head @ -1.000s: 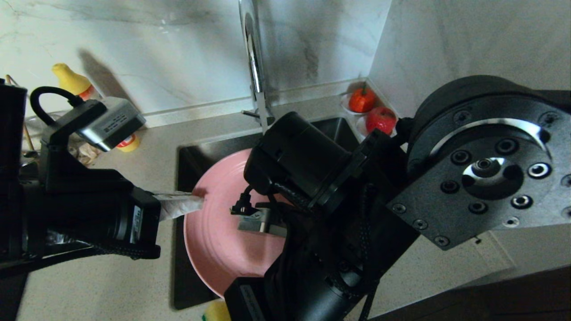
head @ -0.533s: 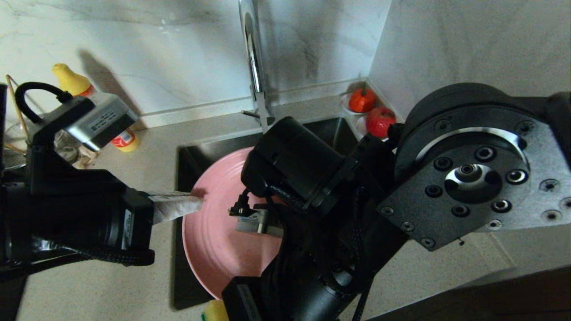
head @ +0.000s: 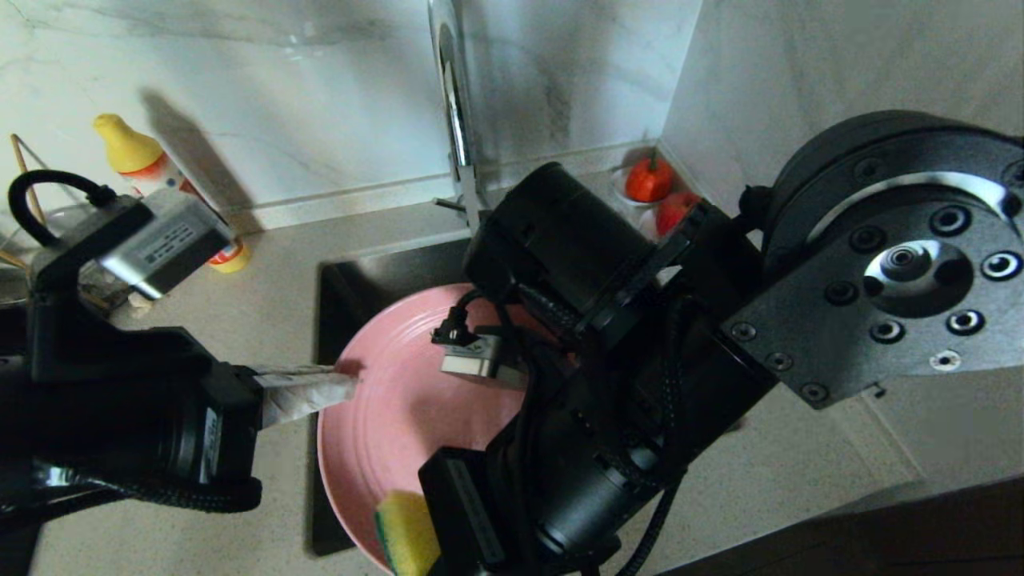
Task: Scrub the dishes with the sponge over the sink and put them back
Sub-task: Wipe the plate
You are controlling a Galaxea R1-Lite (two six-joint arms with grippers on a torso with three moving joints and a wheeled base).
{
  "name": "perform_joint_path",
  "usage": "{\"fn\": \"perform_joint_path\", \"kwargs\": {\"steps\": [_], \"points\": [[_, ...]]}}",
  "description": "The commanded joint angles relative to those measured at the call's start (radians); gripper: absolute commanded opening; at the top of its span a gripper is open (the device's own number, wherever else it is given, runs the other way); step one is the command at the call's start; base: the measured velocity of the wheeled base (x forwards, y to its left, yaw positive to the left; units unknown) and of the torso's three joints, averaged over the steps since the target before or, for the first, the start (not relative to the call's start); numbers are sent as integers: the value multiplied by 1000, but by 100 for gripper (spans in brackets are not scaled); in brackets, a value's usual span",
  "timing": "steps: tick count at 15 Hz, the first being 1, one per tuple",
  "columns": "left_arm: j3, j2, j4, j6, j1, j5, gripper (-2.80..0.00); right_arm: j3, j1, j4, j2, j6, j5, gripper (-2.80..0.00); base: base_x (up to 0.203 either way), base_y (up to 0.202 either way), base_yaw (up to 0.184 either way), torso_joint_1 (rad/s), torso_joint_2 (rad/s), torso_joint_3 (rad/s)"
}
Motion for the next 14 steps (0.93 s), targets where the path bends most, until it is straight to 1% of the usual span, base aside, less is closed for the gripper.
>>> {"fn": "perform_joint_path", "kwargs": {"steps": [1,8,14], "points": [[8,-11,1,0,-3,-1,-280,1,-15,-9,-24,3,3,-280,0,0,0,0,0,0],[11,-33,1,-9,-9,-5,-280,2,-68,-18,-3,3,5,-280,0,0,0,0,0,0],[21,-29,-1,-8,-8,-4,-280,2,-76,-11,-40,5,3,-280,0,0,0,0,0,0]]}}
